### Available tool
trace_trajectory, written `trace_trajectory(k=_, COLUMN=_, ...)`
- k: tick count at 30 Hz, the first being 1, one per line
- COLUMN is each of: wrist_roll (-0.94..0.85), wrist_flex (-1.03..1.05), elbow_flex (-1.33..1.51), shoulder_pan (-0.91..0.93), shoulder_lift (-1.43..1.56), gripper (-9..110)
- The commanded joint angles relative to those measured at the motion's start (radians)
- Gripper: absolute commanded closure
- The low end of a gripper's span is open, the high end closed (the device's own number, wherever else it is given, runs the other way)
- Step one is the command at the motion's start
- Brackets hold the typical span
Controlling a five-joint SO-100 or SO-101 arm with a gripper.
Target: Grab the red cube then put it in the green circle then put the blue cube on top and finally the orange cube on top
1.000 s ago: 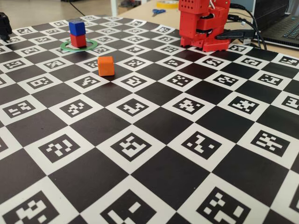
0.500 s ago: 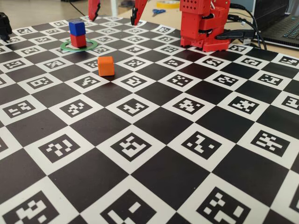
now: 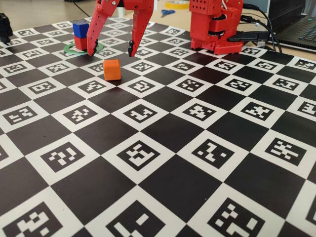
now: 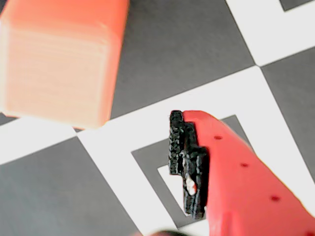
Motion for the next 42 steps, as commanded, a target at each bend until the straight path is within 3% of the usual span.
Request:
trace_trajectory(k=1, wrist_roll=-0.006, wrist_flex=-0.031, elbow_flex=-0.012, shoulder_pan=0.011, shoulder_lift=0.003, gripper=62)
trace_trajectory(k=42, wrist_roll=-0.015, wrist_flex=-0.13, elbow_flex=-0.018, shoulder_pan=0.029, shoulder_lift=-0.091, gripper=69)
